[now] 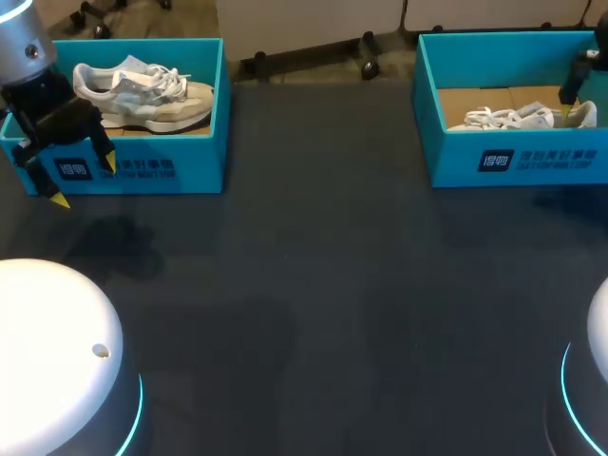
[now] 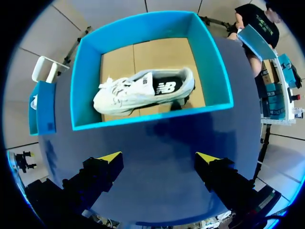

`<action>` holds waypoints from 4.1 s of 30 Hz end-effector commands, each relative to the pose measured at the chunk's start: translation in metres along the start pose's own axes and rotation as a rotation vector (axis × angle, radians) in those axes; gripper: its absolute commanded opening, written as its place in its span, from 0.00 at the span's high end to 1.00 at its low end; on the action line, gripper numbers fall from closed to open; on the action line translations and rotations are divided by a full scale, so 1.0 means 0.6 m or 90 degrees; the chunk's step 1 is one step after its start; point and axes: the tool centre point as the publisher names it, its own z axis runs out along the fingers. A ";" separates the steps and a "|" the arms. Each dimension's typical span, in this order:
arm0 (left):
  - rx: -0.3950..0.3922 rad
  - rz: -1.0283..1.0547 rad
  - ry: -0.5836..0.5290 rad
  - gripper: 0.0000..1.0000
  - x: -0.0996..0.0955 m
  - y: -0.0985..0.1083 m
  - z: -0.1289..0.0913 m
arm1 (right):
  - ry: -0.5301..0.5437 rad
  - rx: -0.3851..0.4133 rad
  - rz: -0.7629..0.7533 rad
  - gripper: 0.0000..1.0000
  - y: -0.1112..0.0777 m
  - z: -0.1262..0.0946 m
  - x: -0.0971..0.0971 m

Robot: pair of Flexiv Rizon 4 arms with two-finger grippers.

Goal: Take the shoe out of the shoebox, open the shoe tongue, remove and reinsert the insole, then place the shoe into the shoebox

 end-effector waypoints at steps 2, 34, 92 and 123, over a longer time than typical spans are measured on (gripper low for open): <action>-0.001 0.001 0.001 0.00 0.000 0.001 -0.001 | 0.007 -0.032 0.004 0.00 -0.031 -0.002 -0.002; -0.136 0.435 0.039 0.00 -0.087 0.286 -0.140 | 0.007 -0.032 0.004 0.00 -0.031 -0.002 -0.002; -0.235 0.733 0.062 0.00 -0.376 0.523 -0.089 | 0.007 -0.032 0.004 0.00 -0.031 -0.002 -0.002; -0.195 0.720 0.080 0.02 -0.420 0.527 -0.005 | 0.007 -0.032 0.004 0.00 -0.031 -0.002 -0.002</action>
